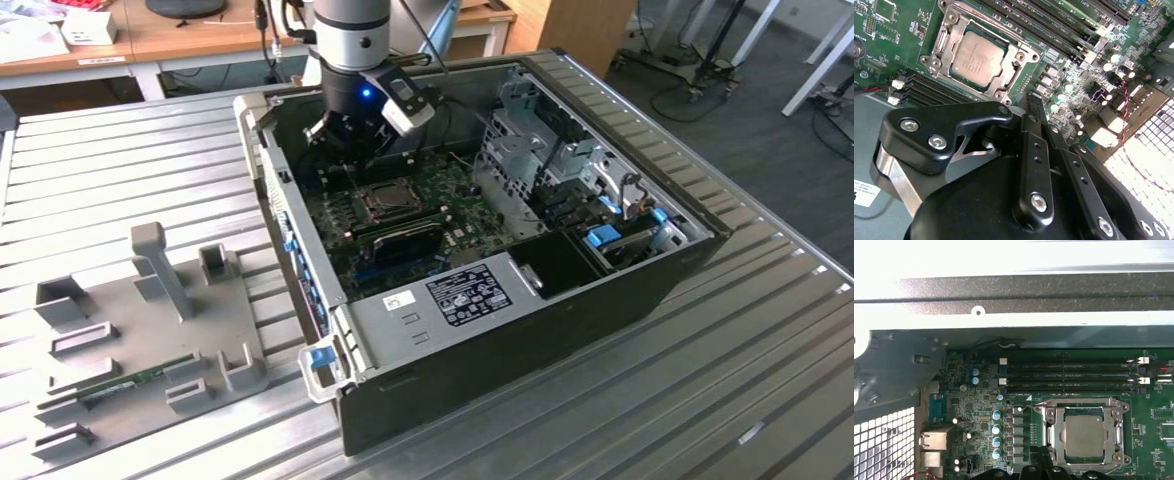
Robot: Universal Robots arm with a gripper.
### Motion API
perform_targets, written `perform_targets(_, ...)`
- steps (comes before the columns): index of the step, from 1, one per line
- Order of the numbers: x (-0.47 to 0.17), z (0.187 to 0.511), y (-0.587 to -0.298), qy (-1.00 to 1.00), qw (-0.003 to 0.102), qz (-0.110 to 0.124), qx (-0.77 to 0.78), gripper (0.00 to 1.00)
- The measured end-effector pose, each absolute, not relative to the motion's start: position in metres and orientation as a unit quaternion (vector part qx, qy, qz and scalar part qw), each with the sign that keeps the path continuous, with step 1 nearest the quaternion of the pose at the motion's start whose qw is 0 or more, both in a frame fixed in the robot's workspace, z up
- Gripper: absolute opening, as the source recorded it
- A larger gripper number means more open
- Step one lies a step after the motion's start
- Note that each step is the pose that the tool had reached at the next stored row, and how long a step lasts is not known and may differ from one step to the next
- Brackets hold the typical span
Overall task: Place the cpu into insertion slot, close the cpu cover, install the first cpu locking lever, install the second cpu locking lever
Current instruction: 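Install the first cpu locking lever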
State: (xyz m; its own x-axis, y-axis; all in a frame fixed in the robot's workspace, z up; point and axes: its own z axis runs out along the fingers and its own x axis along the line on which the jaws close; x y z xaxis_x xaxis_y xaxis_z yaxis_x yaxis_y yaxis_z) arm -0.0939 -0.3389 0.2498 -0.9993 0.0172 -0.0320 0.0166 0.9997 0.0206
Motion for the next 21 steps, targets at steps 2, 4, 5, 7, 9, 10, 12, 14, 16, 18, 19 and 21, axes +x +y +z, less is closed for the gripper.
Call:
perform_targets(2,-0.094,0.2501,-0.3389,1.0,0.016,0.01,0.008,0.1)
perform_targets(4,-0.094,0.2503,-0.3389,1.0,0.016,0.01,0.008,0.1)
perform_targets(5,-0.094,0.2504,-0.3389,1.0,0.016,0.01,0.008,0.1)
perform_targets(7,-0.0948,0.2504,-0.3389,1.0,0.016,0.01,0.008,0.1)
perform_targets(9,-0.0958,0.2503,-0.3389,1.0,0.016,0.01,0.008,0.1)
perform_targets(10,-0.0961,0.2503,-0.3389,1.0,0.016,0.01,0.008,0.1)
perform_targets(12,-0.0964,0.2503,-0.3389,1.0,0.016,0.01,0.008,0.1)
perform_targets(14,-0.0967,0.2503,-0.3389,1.0,0.016,0.01,0.008,0.1)
perform_targets(16,-0.0971,0.2503,-0.3389,1.0,0.016,0.01,0.009,0.1)
perform_targets(18,-0.0985,0.2503,-0.339,1.0,0.016,0.01,0.008,0.1)
perform_targets(19,-0.0993,0.2503,-0.3389,1.0,0.016,0.01,0.008,0.1)
perform_targets(21,-0.101,0.2502,-0.3389,1.0,0.017,0.01,0.008,0.1)
